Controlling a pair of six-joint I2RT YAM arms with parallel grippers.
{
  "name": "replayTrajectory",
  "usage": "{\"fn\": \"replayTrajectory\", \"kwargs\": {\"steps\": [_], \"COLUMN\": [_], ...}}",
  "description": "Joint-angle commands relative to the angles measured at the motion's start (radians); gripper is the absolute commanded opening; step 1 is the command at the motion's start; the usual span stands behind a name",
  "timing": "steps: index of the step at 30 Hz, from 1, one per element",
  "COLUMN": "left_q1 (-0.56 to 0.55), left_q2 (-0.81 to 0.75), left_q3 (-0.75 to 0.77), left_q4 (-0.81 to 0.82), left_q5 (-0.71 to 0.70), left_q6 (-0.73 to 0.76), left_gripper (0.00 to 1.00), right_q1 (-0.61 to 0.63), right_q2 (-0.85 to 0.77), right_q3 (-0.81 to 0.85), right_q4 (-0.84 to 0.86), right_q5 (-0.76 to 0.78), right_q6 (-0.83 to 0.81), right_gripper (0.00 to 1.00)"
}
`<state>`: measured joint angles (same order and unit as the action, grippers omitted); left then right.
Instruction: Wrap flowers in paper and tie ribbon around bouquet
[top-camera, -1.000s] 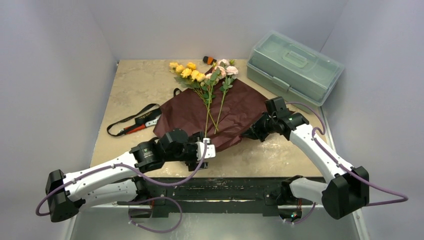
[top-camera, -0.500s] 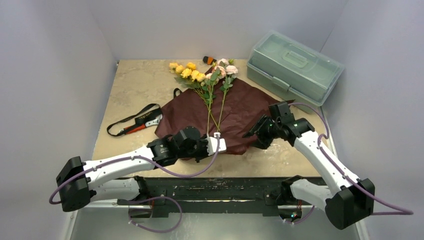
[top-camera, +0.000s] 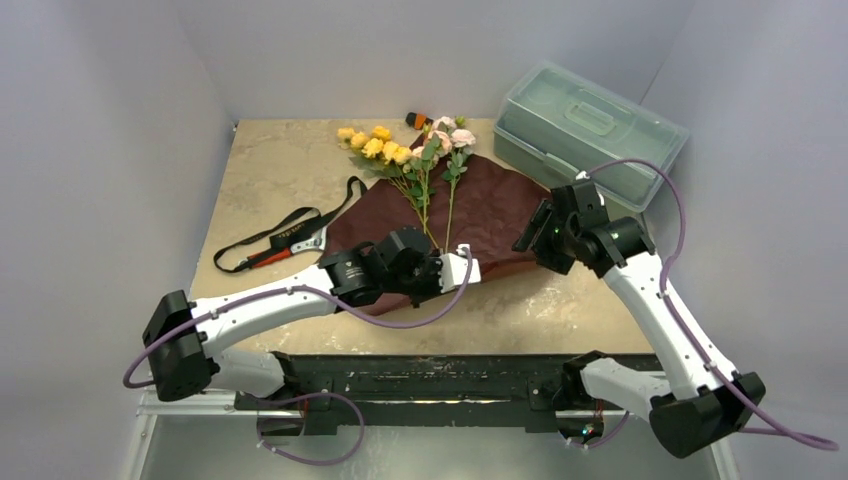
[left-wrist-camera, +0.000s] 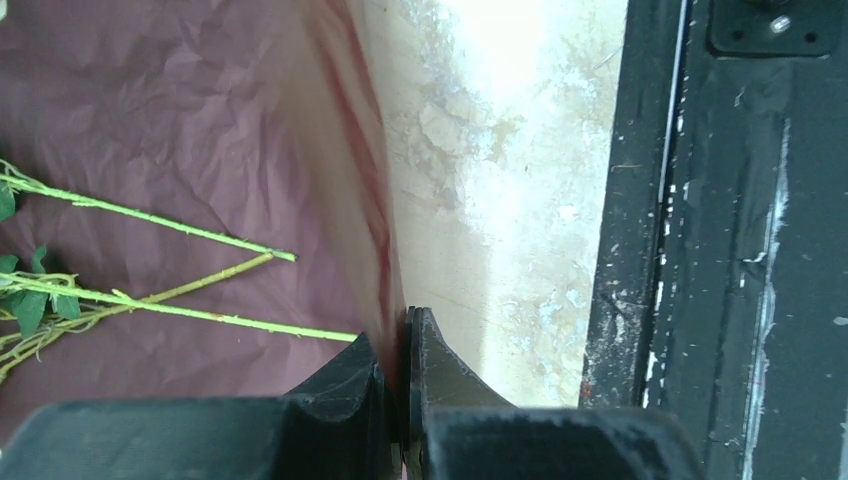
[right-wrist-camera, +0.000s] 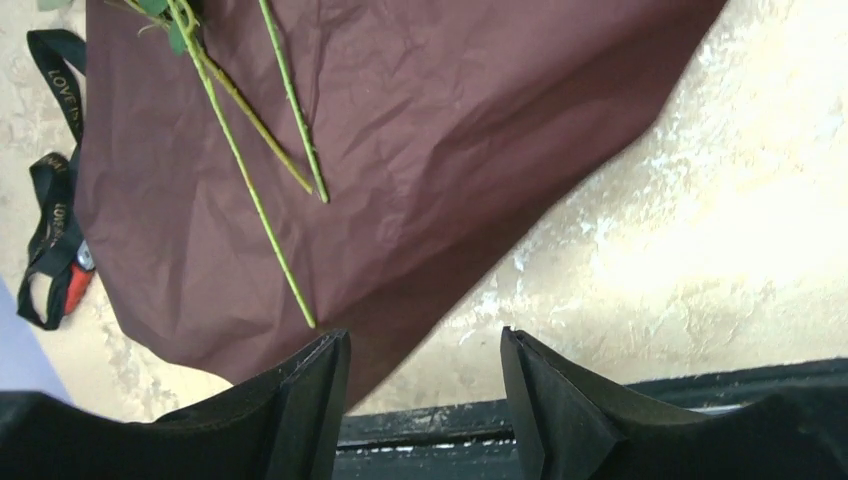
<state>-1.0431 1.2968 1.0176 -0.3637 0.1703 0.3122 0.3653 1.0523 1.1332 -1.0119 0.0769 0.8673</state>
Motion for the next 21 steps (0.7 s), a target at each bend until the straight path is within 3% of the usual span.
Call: {"fn": "replayTrajectory", "kwargs": {"steps": [1, 5, 13, 21], "left_q1": [0.048, 0.142, 0.174, 0.223], "left_q2": [0.071, 0.126, 0.244, 0.348], "left_q3": [0.052, 0.076, 0.147, 0.194], "left_q4": [-0.017, -0.002, 0.029, 0.067], "left_q5": [0.007, 0.064, 0.058, 0.058], "left_q6": [0.04, 0.065, 0.171, 0.184], "left_gripper": [0.0, 0.0, 0.0, 0.0], "right_q1": [-0.005, -0.006, -0.007, -0.012], "right_q2": [0.059, 0.113, 0.249, 0.241], "right_q3": [0.086, 0.122, 0.181, 0.12], "right_q4": [0.043, 0.087, 0.123, 0.244], "right_q5": [0.092, 0.099, 0.086, -0.038], "right_q6": [-0.102, -0.141, -0.178, -0.304], "right_gripper": [0.63, 0.59, 0.53, 0.48]}}
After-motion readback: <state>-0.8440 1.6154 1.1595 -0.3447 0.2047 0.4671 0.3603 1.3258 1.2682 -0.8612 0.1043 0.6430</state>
